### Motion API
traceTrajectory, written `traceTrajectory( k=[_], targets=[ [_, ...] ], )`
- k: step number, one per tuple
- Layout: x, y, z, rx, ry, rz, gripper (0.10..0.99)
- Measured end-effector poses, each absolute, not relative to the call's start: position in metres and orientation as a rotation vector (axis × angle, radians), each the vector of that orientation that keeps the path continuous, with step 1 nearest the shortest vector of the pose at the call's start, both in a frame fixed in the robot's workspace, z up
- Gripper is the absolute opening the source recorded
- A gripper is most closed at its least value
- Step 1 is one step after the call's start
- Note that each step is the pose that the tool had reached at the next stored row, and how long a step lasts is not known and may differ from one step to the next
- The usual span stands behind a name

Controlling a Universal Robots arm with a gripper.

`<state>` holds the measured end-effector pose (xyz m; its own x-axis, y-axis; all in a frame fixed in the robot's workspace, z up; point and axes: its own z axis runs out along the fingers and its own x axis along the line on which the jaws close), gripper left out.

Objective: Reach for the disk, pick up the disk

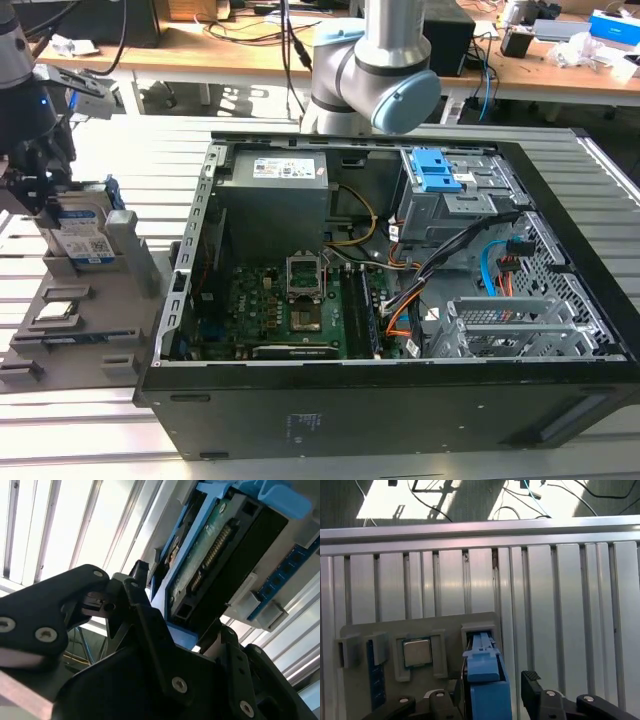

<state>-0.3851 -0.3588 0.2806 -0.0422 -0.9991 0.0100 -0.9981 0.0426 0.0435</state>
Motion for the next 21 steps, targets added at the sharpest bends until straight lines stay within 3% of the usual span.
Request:
traceTrajectory(
  k=[18,20,21],
  targets=[
    [-0.387,-0.371,0.289,2.206,-2.188,-0.041,0.600],
    [-0.387,-0.371,0.289,2.206,-2.188,-0.041,0.584],
    [-0.387,-0.371,0.289,2.206,-2.188,-0.041,0.522]
  ],
)
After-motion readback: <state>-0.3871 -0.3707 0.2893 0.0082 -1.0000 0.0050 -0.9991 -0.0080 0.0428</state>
